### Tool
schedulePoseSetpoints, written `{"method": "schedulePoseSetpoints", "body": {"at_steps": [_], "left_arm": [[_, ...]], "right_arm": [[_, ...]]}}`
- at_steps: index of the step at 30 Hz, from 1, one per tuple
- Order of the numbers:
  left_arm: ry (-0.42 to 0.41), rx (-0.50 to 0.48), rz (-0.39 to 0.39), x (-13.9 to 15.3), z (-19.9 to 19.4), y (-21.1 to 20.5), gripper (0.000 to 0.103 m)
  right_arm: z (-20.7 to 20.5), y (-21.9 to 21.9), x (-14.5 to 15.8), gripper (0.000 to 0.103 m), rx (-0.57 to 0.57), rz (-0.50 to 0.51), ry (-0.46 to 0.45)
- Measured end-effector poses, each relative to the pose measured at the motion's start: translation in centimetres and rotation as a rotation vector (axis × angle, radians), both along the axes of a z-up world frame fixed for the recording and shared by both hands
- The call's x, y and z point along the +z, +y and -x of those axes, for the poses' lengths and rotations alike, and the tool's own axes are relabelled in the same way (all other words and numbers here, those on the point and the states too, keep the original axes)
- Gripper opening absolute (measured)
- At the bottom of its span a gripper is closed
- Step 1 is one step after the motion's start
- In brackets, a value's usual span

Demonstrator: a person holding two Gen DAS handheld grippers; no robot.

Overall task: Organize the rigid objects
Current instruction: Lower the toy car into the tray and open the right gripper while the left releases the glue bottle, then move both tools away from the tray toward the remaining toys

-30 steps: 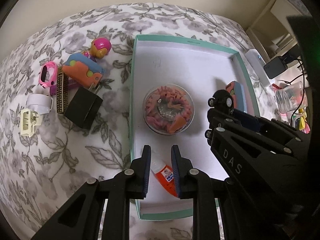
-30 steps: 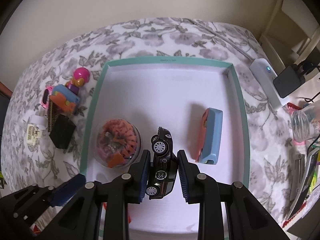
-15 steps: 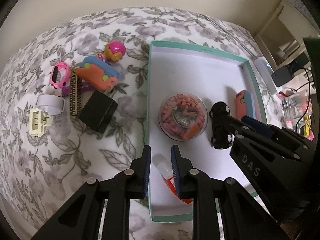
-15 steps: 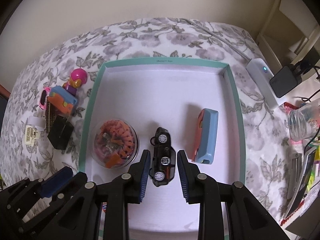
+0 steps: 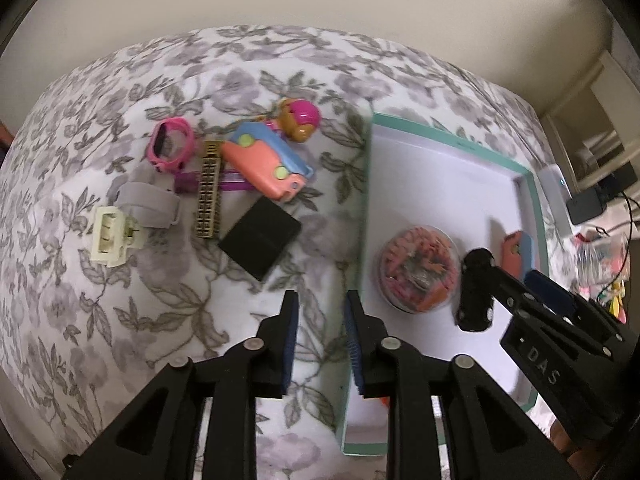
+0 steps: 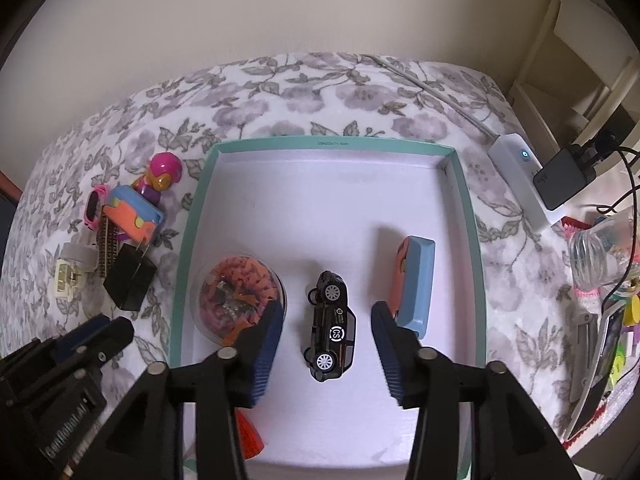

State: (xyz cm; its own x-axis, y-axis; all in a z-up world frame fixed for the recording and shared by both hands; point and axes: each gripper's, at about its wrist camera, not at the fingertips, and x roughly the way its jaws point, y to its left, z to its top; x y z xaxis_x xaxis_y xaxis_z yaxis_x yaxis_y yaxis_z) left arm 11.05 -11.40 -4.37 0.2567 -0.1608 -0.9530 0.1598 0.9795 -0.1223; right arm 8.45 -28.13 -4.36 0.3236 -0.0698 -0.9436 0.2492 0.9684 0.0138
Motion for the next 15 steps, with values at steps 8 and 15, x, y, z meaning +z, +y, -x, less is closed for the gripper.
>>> {"method": "schedulePoseSetpoints", "body": {"at_steps": [8,15], "left_arm": [[-0.040,0.035,-0.041,0.1,-0.5,1.1,0.071],[-0.054,0.061,-0.045,-0.2,-0.8,1.8,0.086]], "right_arm": [[0.0,-0.1,0.2,0.076,-0.011,-0.003,-0.032],[0.0,0.0,0.0,0.084,-0.003,0.004,-0.044]]}}
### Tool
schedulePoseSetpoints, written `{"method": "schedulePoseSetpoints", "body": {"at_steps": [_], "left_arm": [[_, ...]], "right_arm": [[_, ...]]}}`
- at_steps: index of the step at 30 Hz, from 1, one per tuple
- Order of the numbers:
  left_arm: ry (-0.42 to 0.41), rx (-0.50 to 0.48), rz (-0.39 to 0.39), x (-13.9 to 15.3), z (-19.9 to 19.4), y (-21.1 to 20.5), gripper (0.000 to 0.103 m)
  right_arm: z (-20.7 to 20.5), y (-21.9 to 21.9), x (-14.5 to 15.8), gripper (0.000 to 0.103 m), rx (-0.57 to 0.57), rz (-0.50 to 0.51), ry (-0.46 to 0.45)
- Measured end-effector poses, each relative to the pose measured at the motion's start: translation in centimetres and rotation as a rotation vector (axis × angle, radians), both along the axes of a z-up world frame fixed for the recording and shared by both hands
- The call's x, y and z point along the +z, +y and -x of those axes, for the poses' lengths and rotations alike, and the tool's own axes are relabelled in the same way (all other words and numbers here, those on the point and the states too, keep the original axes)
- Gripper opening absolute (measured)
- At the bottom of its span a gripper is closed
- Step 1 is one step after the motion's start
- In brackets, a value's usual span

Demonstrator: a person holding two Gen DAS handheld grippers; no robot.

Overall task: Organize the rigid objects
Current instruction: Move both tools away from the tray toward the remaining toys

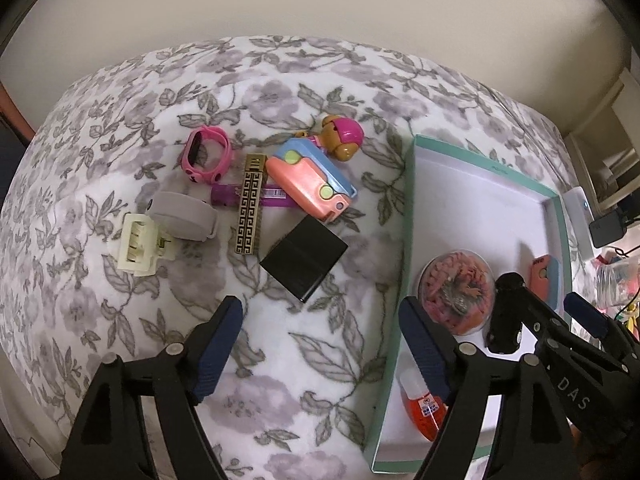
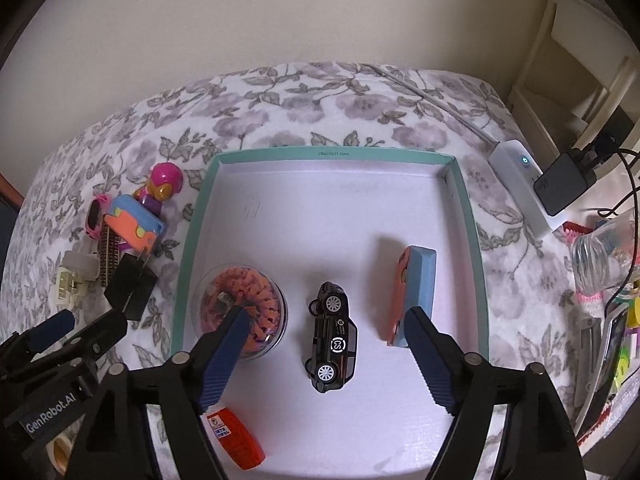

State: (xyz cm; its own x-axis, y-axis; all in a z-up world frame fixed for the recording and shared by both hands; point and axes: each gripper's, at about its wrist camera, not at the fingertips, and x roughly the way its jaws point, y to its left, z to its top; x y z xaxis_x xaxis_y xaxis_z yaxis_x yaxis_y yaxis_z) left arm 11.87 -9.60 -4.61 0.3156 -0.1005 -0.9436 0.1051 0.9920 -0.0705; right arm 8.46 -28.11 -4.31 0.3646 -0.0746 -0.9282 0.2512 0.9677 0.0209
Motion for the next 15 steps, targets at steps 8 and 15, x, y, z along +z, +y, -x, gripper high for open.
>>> {"method": "schedulePoseSetpoints", "body": {"at_steps": [8,15], "left_arm": [[0.009,0.027,0.022,-0.5,-0.3,0.7,0.090],[0.026,0.043,0.038,-0.9,-0.5,1.2,0.090]], "right_arm": [[0.0,-0.1,0.0,0.100,0.001,-0.003,-0.020],[0.0,0.0,-0.1,0.103,0.004,-0.007,-0.034]]}}
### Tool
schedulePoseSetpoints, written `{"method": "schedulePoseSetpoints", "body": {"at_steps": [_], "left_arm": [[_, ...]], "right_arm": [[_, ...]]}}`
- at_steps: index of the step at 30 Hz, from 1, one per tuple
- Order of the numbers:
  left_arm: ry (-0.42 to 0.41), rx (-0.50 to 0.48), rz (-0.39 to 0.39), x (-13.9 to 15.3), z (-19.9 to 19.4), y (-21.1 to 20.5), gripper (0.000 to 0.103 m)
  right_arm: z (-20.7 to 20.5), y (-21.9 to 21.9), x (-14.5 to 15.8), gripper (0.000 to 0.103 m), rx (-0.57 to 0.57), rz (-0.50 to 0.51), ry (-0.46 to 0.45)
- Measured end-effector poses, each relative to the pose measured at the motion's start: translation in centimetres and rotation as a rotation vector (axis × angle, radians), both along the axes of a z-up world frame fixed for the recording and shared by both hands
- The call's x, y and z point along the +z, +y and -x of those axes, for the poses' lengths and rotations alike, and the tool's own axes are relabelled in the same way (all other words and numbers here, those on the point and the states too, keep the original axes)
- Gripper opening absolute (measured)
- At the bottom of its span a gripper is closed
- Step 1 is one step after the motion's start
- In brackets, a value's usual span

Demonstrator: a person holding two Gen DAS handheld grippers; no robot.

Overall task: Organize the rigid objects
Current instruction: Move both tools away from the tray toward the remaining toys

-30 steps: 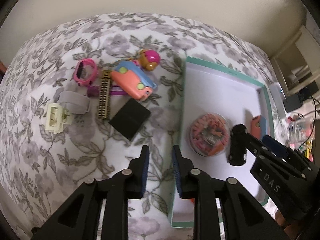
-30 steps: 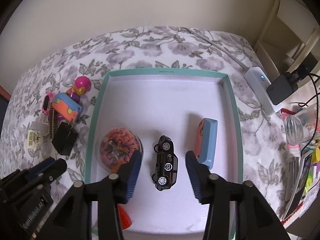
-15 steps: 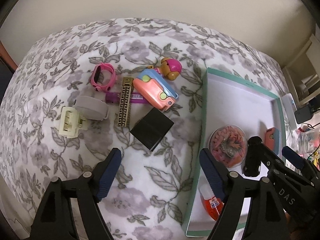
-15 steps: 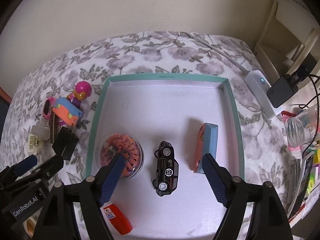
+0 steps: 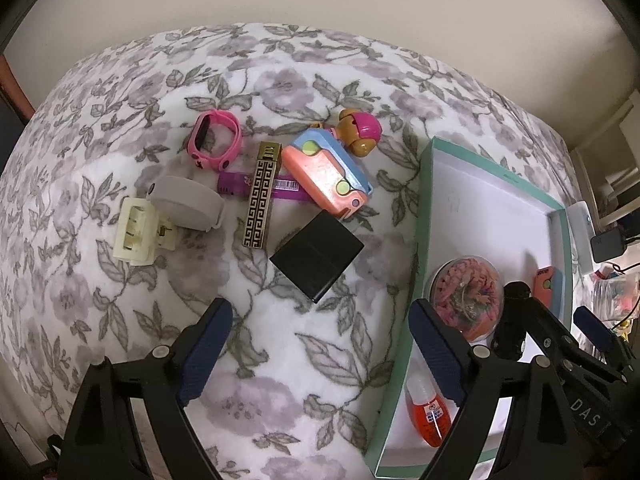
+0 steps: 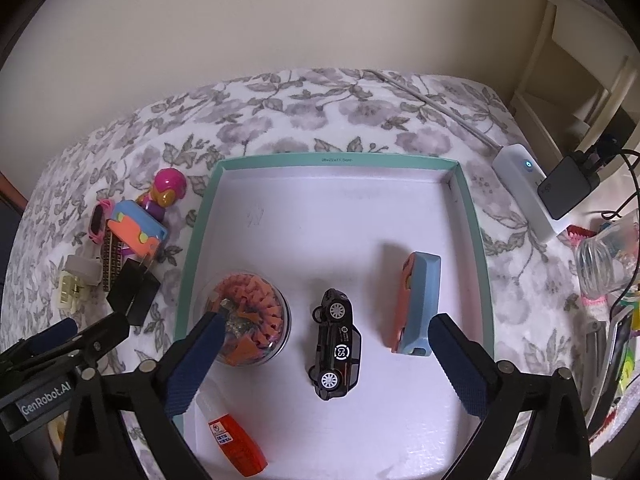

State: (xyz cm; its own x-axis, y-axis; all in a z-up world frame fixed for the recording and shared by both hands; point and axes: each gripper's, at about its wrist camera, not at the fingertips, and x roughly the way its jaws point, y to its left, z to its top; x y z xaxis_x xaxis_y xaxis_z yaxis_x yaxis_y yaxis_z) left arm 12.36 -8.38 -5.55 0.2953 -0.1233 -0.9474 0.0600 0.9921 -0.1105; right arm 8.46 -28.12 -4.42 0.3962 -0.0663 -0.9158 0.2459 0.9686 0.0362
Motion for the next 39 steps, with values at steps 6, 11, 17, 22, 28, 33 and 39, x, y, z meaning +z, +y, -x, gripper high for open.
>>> {"method": "schedulePoseSetpoints", "body": {"at_steps": [6,11,17,22,28,33,39], "left_arm": [[0.005,0.011,0.006,-0.1,-0.2,0.4,0.091],[-0.001,0.026,0.021,0.1,-0.4,1.0,0.091],[-0.016,0.057,0.065,0.7,-0.9,2.6,0.091],[-0.049,0.147,0.117,1.7,-1.5,6.4,0.091],[-0.095,0.246,0.041,2.9,-2.2,11.2,0.091],[-0.113,0.316,0.044,3.5,-2.5,15.1,0.091],[-0.127,0.338,0.006,4.1,-3.0,17.4,0.091]], "right_arm": [[0.0,-0.1,0.1,0.103,-0.020,0.010,-0.023],[-0.1,-0.4,0.0,0.103,-0.039,-0.026,-0.046],[-0.2,0.2,0.7,0.103,-0.036,-0.052,-0.084],[-0.5,1.2,1.4,0.103,-0.022,-0.106,-0.125],[-1.3,4.0,2.4,0.103,0.030,-0.083,-0.154],[-1.8,7.5,3.6,0.103,0.116,-0.058,-0.188],[-2.5,11.2,3.9,0.103,0.212,-0.063,-0.206]]}}
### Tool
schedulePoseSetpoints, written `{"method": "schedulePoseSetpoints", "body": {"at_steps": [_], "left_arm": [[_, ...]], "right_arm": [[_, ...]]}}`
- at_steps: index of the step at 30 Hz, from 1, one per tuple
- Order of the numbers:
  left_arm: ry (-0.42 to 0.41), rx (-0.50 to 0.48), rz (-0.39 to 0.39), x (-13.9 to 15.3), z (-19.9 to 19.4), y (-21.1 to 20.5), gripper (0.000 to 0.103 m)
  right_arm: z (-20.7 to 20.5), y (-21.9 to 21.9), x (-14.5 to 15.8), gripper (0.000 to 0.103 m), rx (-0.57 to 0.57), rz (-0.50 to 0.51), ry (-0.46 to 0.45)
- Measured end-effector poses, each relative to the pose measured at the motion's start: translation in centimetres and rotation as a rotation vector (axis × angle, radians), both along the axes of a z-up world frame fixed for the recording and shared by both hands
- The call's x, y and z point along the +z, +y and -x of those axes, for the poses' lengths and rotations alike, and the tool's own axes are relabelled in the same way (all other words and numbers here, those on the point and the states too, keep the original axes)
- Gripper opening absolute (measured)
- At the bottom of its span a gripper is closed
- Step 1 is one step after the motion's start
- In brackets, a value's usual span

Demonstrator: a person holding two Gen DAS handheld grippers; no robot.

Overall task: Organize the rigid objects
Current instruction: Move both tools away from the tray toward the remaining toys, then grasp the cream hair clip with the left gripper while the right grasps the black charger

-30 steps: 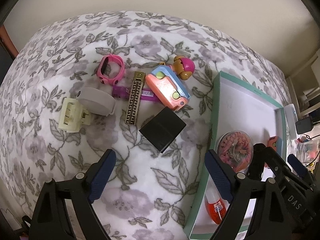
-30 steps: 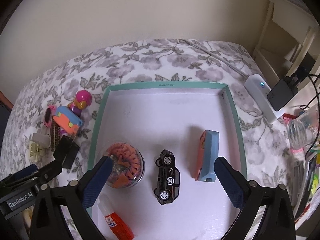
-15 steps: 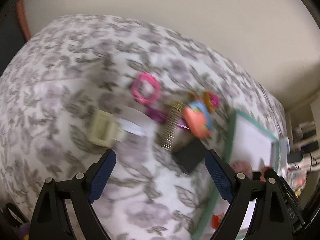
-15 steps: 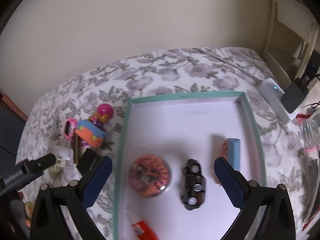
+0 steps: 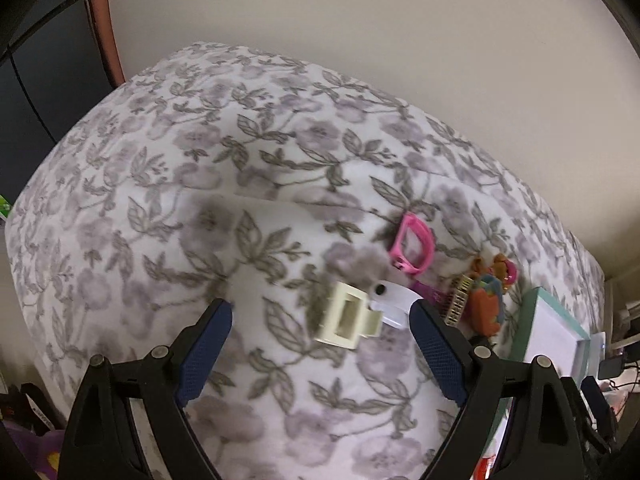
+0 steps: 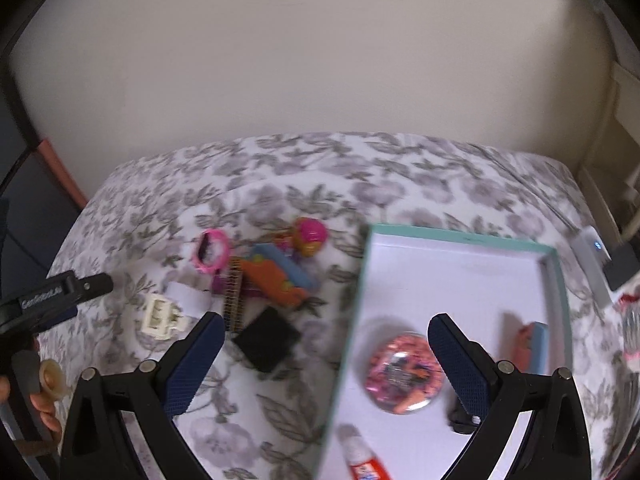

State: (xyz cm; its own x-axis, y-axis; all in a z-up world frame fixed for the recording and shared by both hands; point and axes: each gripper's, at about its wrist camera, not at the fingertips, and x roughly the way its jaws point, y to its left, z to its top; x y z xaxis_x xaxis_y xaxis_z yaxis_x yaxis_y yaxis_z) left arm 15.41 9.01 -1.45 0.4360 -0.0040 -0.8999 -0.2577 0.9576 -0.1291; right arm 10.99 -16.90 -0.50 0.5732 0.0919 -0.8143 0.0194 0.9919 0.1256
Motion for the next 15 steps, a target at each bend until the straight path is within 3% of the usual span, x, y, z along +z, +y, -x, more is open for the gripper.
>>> {"method": "schedulePoseSetpoints", "body": {"at_steps": [7,15], "left_arm": [[0.017,-0.011,0.010,-0.6,-0.6,0.7,0.091],[0.111,-0.056,0.022,-3.7,-2.1,-0.2,0.091]], "right_arm": [[-1.2,2.6,-2.2,0.102,0.058,0.005,0.046],[-2.1,3.7,-4.3,0.101,0.085,0.010,0.090]]}}
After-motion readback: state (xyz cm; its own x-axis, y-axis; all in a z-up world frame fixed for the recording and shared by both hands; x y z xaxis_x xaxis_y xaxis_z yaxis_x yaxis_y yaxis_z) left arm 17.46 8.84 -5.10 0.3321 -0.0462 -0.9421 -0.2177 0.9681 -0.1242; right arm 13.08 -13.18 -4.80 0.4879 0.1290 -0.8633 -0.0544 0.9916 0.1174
